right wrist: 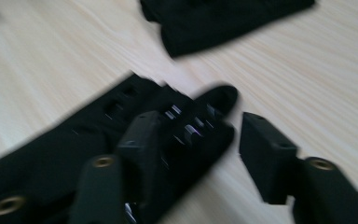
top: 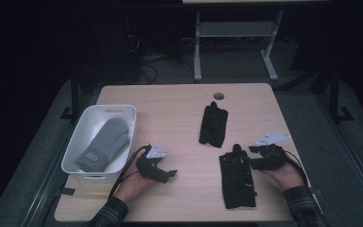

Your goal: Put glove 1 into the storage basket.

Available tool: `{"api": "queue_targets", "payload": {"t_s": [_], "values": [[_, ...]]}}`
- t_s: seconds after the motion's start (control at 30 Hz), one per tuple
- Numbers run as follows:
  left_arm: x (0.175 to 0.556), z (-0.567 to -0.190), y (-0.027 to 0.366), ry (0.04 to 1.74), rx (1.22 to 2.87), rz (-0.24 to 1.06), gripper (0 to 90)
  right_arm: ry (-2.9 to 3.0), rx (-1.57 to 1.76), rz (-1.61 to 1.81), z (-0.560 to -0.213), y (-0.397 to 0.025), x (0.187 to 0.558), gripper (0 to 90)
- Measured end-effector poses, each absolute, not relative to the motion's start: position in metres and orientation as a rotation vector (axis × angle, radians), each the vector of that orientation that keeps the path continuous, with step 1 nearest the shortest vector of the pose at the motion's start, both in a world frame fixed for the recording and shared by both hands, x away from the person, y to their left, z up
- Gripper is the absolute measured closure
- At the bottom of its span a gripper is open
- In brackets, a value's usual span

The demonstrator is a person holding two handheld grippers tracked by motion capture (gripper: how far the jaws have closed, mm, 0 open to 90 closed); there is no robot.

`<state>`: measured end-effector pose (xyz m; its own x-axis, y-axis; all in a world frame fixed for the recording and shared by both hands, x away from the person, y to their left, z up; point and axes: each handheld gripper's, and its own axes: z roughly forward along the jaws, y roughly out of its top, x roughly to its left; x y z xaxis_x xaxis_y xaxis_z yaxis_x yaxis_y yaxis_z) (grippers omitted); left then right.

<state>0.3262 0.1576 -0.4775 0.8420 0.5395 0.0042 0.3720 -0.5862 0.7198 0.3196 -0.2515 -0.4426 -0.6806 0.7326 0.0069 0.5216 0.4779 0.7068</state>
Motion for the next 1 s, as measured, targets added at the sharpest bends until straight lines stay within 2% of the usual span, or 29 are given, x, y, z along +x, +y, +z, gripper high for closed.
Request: {"api": "queue_targets", "payload": {"t_s": [0.3, 0.43, 0.6, 0.8, 0.97, 1.0], "values": [[0.326, -0.476, 0.157, 0.673, 2.273, 0.28, 12.8, 2.338, 1.15, 1.007, -0.461, -0.287, 0.302, 20.1], [0.33, -0.472, 0.154, 0.699, 2.284, 0.257, 15.2, 2.322, 1.18, 1.007, -0.467, -0.295, 0.3, 16.9], [0.34, -0.464, 0.148, 0.701, 2.263, 0.225, 24.8, 2.32, 1.2, 0.993, -0.474, -0.301, 0.303, 15.2], [0.355, -0.453, 0.134, 0.668, 2.24, 0.195, 57.6, 2.336, 1.217, 0.987, -0.481, -0.302, 0.305, 11.2], [0.375, -0.445, 0.115, 0.645, 2.259, 0.169, 88.5, 2.328, 1.217, 1.004, -0.483, -0.303, 0.305, 9.4], [0.379, -0.444, 0.11, 0.65, 2.245, 0.163, 89.3, 2.328, 1.216, 1.004, -0.483, -0.304, 0.305, 9.4]]}}
